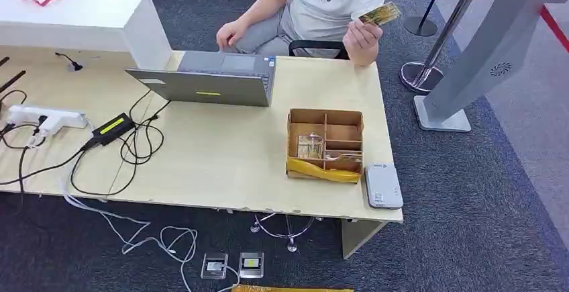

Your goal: Pass the card to the sensor for recognition and then transmit it.

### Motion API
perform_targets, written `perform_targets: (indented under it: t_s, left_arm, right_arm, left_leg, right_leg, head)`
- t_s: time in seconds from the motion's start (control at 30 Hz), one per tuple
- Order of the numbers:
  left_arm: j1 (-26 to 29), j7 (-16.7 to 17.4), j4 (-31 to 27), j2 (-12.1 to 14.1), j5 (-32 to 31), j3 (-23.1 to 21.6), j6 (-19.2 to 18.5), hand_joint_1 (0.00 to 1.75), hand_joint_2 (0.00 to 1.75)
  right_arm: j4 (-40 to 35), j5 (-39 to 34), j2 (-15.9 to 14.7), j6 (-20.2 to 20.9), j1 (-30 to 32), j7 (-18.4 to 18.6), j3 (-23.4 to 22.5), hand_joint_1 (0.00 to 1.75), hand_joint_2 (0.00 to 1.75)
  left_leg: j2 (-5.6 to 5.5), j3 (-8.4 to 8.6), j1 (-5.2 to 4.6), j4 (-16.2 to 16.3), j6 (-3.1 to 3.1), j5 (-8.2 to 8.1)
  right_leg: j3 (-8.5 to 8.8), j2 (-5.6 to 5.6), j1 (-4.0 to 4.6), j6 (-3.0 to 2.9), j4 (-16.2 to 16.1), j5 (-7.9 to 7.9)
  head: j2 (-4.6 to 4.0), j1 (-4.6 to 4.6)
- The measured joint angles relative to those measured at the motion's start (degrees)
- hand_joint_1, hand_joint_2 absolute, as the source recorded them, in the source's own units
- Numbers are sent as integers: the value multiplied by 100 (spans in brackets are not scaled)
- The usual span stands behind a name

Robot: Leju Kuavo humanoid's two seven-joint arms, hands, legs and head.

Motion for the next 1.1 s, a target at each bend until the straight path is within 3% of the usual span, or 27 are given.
perform_targets:
  t_s: [0.1, 0.17, 0.3, 0.37, 0.5, 0.63, 0.8, 0.87, 1.0, 1.1]
  left_arm:
    - [-17, -26, 142, 33, 309, 0, -85, 0, 0]
    - [-20, -11, 201, 40, 359, 0, -85, 0, 0]
    - [-35, 122, 300, 46, 352, 0, -39, 0, 0]
    - [-53, 122, 343, 48, 357, 0, -35, 0, 0]
    - [-63, 118, 383, 55, 422, 0, -37, 0, 0]
    - [-67, 85, 394, 61, 304, -4, -76, 0, 0]
    - [-78, 155, 429, 68, 156, -11, -123, 0, 0]
    - [-85, 236, 442, 68, 61, -11, -120, 0, 0]
    - [-99, 299, 472, 77, -140, -18, -159, 0, 0]
    - [-102, 302, 492, 96, -247, -22, -229, 0, 0]
  right_arm:
    - [-454, 971, -522, -7, -98, 469, -434, 0, 0]
    - [-729, 2042, -768, -7, -186, 1051, -797, 0, 0]
    - [-1471, 4280, -917, -9, -469, 2253, -1595, 0, 0]
    - [-1835, 5141, -910, -9, -740, 2639, -1951, 0, 0]
    - [-2485, 5928, -919, -11, -1168, 3064, -2420, 0, 0]
    - [-3110, 6261, -978, -5, -1446, 3163, -2604, 0, 0]
    - [-3681, 6483, -965, 95, -2158, 3410, -2484, 0, 0]
    - [-3824, 6635, -903, 394, -2665, 3557, -2245, 0, 0]
    - [-4024, 7387, -661, 1370, -3671, 3755, -1387, 0, 0]
    - [-4090, 8076, -388, 1652, -4175, 3853, -688, 0, 0]
  left_leg:
    - [1, -2, -8, 0, 5, 3]
    - [1, -5, -6, 0, 6, 4]
    - [-2, -11, -7, 0, 14, 13]
    - [-1, -8, -8, 0, 13, 17]
    - [-37, -6, -7, 1, 14, 29]
    - [-39, -16, -7, 1, 15, 30]
    - [-29, -25, -9, 0, 15, 30]
    - [-26, -40, -9, 0, 9, 34]
    - [-23, -40, -1, 0, 7, 41]
    - [-48, -41, 7, 0, 4, 48]
  right_leg:
    - [-2, 0, -9, 5, 0, 3]
    - [2, 0, -7, 6, 1, 4]
    - [-3, -7, -8, 8, 4, 9]
    - [-9, -4, -9, 6, 9, 11]
    - [-8, -29, -7, 6, 9, 11]
    - [-12, -30, -8, 6, 11, 11]
    - [-19, -25, -11, 6, 13, 12]
    - [-25, -24, -11, 4, 16, 17]
    - [-30, -19, -4, 5, 17, 20]
    - [-33, -37, 4, 5, 17, 20]
  head:
    - [0, -2]
    - [0, 0]
    - [0, -4]
    - [0, -11]
    - [0, -4]
    - [0, -7]
    - [0, 0]
    - [0, -2]
    - [2, -4]
    - [0, 0]
